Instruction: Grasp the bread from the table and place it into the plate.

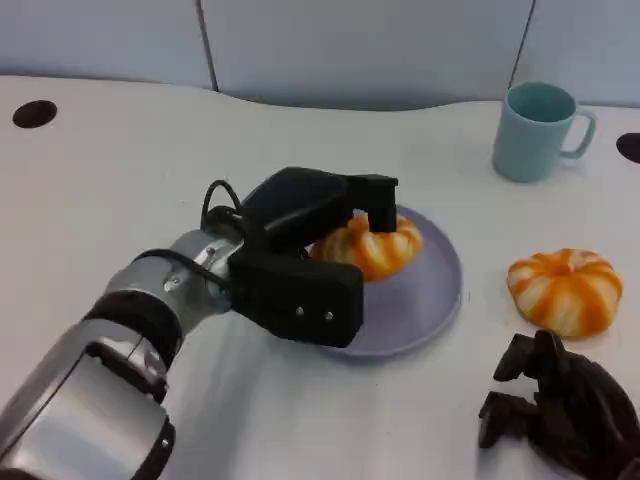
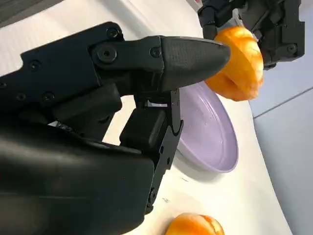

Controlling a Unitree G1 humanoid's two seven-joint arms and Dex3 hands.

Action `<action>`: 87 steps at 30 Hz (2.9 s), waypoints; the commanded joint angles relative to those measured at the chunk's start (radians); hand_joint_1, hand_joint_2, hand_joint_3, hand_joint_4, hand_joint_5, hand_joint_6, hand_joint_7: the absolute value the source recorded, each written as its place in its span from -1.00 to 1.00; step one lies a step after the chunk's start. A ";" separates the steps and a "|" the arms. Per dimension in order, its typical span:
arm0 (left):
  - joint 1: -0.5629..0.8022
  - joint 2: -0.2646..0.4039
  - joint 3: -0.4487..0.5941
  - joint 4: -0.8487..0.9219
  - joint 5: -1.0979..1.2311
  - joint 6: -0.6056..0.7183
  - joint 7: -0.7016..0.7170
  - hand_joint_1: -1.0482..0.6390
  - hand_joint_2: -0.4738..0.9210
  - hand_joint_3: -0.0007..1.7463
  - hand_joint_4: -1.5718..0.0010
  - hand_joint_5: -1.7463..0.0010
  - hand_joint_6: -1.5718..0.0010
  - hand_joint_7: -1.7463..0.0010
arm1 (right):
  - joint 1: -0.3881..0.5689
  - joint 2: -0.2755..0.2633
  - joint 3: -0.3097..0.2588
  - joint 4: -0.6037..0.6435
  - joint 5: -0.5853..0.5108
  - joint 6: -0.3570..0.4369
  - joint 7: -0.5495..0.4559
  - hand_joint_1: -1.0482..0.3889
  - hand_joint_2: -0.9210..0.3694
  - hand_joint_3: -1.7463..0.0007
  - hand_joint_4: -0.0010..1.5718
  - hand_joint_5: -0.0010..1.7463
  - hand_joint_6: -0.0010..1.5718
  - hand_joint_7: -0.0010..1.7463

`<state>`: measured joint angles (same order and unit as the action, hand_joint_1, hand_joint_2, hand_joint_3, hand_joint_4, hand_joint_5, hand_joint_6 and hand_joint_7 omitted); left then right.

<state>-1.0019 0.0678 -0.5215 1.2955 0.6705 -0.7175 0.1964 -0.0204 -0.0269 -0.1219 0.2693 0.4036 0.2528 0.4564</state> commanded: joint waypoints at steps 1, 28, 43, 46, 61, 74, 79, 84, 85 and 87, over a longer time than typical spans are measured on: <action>-0.043 -0.005 -0.016 -0.002 0.017 0.020 -0.017 -0.04 0.32 0.58 -0.26 -1.00 -0.05 -1.00 | 0.024 -0.007 0.004 0.017 -0.009 0.009 -0.001 -0.17 -1.00 0.50 0.60 0.29 0.42 0.22; -0.084 0.001 -0.095 -0.004 0.078 0.150 -0.161 -0.64 1.00 -0.69 0.99 0.47 0.73 0.99 | 0.027 -0.007 0.006 0.013 -0.002 0.008 0.007 -0.18 -1.00 0.50 0.60 0.28 0.43 0.20; 0.004 0.063 0.074 -0.040 -0.123 0.068 -0.295 -0.69 1.00 -0.68 0.96 0.60 0.71 0.97 | 0.026 -0.007 0.001 0.017 -0.004 0.002 0.003 -0.18 -1.00 0.52 0.61 0.27 0.46 0.17; 0.057 0.060 0.199 -0.046 -0.287 0.043 -0.432 -0.68 1.00 -0.68 0.99 0.60 0.72 0.97 | 0.024 -0.007 -0.002 0.009 0.004 0.023 -0.001 -0.18 -1.00 0.51 0.60 0.28 0.47 0.17; 0.367 0.008 0.611 -0.288 -0.903 0.160 -0.972 -0.64 1.00 -0.73 0.73 0.43 0.62 0.95 | 0.013 -0.013 -0.002 0.041 -0.007 -0.010 0.022 -0.18 -1.00 0.49 0.60 0.28 0.48 0.16; 0.723 -0.107 0.736 -0.763 -1.205 0.610 -0.920 -0.36 1.00 -0.86 0.19 0.26 0.15 0.86 | 0.010 -0.003 -0.008 0.039 -0.001 0.000 0.014 -0.19 -1.00 0.51 0.59 0.27 0.46 0.16; 0.833 -0.143 0.739 -0.923 -1.215 0.706 -0.787 -0.28 1.00 -0.68 0.17 -0.09 -0.03 0.79 | 0.013 -0.001 0.001 0.035 -0.012 -0.007 0.008 -0.19 -1.00 0.51 0.60 0.28 0.47 0.16; 0.900 -0.149 0.736 -1.005 -1.210 0.763 -0.716 -0.22 0.99 -0.57 0.16 -0.37 0.17 0.19 | 0.013 -0.002 0.002 0.033 -0.013 -0.010 0.006 -0.18 -1.00 0.50 0.61 0.28 0.47 0.18; 0.911 -0.147 0.739 -1.010 -1.214 0.772 -0.712 -0.20 0.99 -0.56 0.15 -0.39 0.21 0.09 | 0.012 -0.002 0.002 0.034 -0.013 -0.012 0.006 -0.18 -1.00 0.50 0.62 0.28 0.48 0.18; 0.930 -0.143 0.737 -1.015 -1.200 0.771 -0.700 -0.18 0.97 -0.53 0.15 -0.45 0.27 -0.07 | 0.011 -0.003 0.000 0.034 -0.013 -0.010 0.004 -0.18 -1.00 0.50 0.62 0.28 0.48 0.18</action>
<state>-0.1016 -0.0895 0.2095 0.2997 -0.5395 0.0497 -0.5294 -0.0249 -0.0199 -0.1179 0.2886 0.3994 0.2322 0.4725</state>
